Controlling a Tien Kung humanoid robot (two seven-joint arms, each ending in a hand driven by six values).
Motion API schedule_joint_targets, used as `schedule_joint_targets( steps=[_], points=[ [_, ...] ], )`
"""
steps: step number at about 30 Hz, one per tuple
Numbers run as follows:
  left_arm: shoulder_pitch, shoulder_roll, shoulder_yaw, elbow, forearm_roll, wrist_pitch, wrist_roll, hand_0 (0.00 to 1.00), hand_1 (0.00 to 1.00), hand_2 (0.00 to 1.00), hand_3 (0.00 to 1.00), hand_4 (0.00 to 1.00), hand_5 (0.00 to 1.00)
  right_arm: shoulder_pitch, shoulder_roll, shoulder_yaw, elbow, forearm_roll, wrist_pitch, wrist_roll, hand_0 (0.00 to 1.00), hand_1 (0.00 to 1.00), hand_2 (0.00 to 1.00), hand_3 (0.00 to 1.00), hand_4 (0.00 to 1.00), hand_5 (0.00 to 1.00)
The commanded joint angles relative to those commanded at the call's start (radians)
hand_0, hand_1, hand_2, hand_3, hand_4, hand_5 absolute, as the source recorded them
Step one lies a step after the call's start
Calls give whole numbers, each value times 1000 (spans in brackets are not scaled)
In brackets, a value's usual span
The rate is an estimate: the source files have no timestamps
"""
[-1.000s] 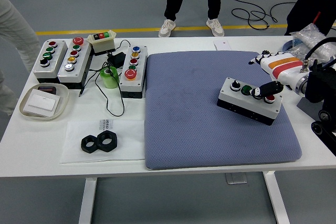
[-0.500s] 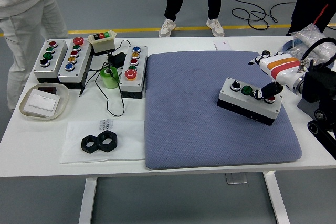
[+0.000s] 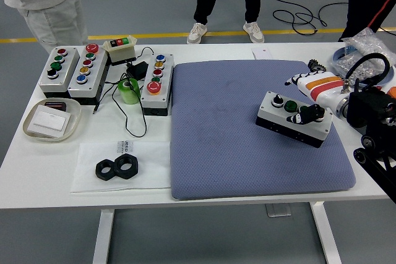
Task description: Pick up the button,place it on the desk,press the button,press the button
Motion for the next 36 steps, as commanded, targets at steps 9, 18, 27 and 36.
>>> schedule_joint_targets(
  steps=[9,18,27,36],
  points=[
    [-4,-2,8,0,1,-1,6,737,896,970,772,575,998,-4,39,5,-24,0,-13,-2,907,874,907,912,905,440],
    [-2,-3,16,0,-3,-3,6,736,897,971,771,574,998,-3,79,26,-62,0,-20,4,907,875,909,914,904,438],
    [1,-6,17,0,-6,-1,6,736,897,970,769,574,998,-15,132,67,-112,0,-36,3,907,875,914,926,901,432],
    [3,-14,28,0,-13,-2,4,736,896,969,769,574,998,-40,220,178,-176,0,-61,9,907,874,914,924,896,419]
  ],
)
